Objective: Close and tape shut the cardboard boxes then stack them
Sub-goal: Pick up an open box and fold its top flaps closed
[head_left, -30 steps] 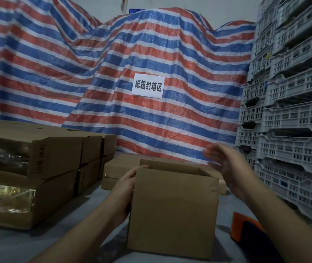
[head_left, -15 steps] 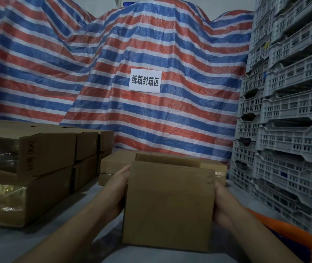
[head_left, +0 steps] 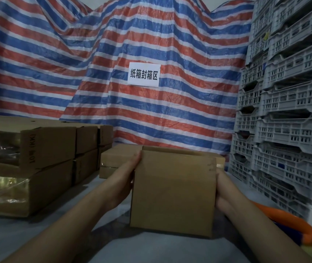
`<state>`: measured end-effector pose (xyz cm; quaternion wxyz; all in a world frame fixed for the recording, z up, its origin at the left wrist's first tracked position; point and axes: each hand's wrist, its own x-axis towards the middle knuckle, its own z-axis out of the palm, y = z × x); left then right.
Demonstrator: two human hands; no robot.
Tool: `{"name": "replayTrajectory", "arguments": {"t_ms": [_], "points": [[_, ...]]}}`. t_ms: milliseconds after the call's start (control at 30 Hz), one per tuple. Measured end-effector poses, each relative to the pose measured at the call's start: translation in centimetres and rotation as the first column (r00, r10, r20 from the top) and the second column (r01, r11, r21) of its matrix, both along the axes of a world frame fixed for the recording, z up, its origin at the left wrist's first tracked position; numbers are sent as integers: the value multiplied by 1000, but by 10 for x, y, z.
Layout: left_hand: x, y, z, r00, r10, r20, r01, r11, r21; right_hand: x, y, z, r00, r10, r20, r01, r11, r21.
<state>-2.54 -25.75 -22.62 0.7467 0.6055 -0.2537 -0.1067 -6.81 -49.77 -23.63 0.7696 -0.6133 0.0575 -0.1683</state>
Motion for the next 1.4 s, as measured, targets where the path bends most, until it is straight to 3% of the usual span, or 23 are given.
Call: {"name": "replayTrajectory", "arguments": {"t_ms": [233, 400, 600, 833, 967, 1233, 1333, 1400], "points": [[9, -9, -4, 973, 217, -84, -218, 976, 5, 7, 1, 9, 992, 83, 91, -78, 995, -58], [14, -14, -5, 951, 291, -100, -296, 954, -39, 8, 0, 5, 980, 173, 95, -181, 980, 86], [17, -11, -6, 950, 303, -79, -309, 949, -71, 1, -2, 1, 962, 259, 89, -255, 965, -55], [22, -9, -5, 972, 232, 33, -224, 963, -151, 3, -1, 2, 951, 248, 185, -242, 969, -53], [24, -4, -10, 922, 350, 165, -351, 936, -24, 1, -3, 1, 947, 242, 210, -241, 970, -31], [30, -2, -12, 885, 415, 210, -424, 906, -1, 3, 1, -1, 979, 148, 141, -129, 982, -135], [28, 1, 3, 888, 372, 269, -421, 894, 152, 2, 1, 0, 979, 152, 137, -132, 981, -145], [22, 2, 16, 852, 339, 399, -478, 815, 327, 0, 1, 1, 980, 153, 123, -133, 978, -157]]}}
